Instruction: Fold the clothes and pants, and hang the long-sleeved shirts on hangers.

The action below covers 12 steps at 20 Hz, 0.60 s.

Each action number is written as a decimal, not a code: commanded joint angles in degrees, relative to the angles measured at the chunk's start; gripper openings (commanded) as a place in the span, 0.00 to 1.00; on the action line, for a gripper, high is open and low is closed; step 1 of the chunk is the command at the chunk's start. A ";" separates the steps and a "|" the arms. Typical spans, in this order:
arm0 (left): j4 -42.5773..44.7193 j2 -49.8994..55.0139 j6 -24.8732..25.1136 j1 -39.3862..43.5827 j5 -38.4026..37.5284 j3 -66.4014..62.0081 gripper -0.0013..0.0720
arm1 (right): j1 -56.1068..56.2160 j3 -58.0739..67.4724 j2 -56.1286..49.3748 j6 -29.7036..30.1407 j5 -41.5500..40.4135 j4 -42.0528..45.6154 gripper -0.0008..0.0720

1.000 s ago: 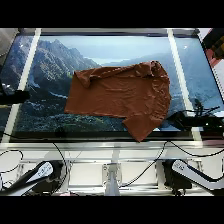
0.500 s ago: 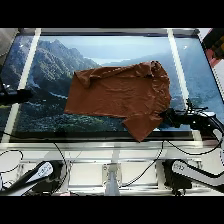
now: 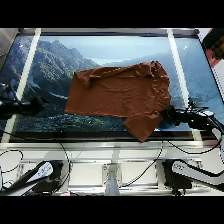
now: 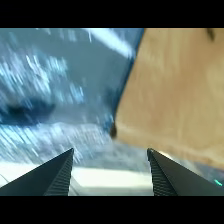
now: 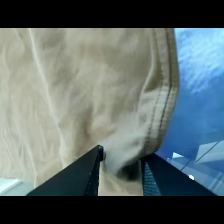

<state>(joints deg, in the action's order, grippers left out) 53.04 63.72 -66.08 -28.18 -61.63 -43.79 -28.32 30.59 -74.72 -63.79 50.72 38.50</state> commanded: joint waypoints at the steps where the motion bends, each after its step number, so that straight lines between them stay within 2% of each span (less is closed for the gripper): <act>1: -2.56 0.04 -2.05 2.47 2.95 8.41 0.74 | 0.04 -0.04 -0.04 0.07 -0.81 0.15 0.43; 6: -7.72 1.46 -2.10 10.47 15.47 12.92 0.74 | 0.04 -0.04 -0.04 0.07 -0.94 0.24 0.42; 7: -8.66 2.62 -2.10 12.50 17.81 12.92 0.74 | 0.04 -0.04 -0.04 0.04 -0.98 0.37 0.39; 8: -10.05 4.09 -2.12 14.69 20.46 12.92 0.74 | 0.04 -0.04 -0.04 0.04 -0.96 0.42 0.28; 12: -16.92 8.94 -2.12 20.02 30.91 12.90 0.74 | 0.04 -0.04 -0.04 0.02 -0.61 0.48 0.28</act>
<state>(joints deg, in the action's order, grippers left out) 40.95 69.71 -68.16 -11.84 -39.44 -31.29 -28.32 30.52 -74.78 -63.66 49.60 39.07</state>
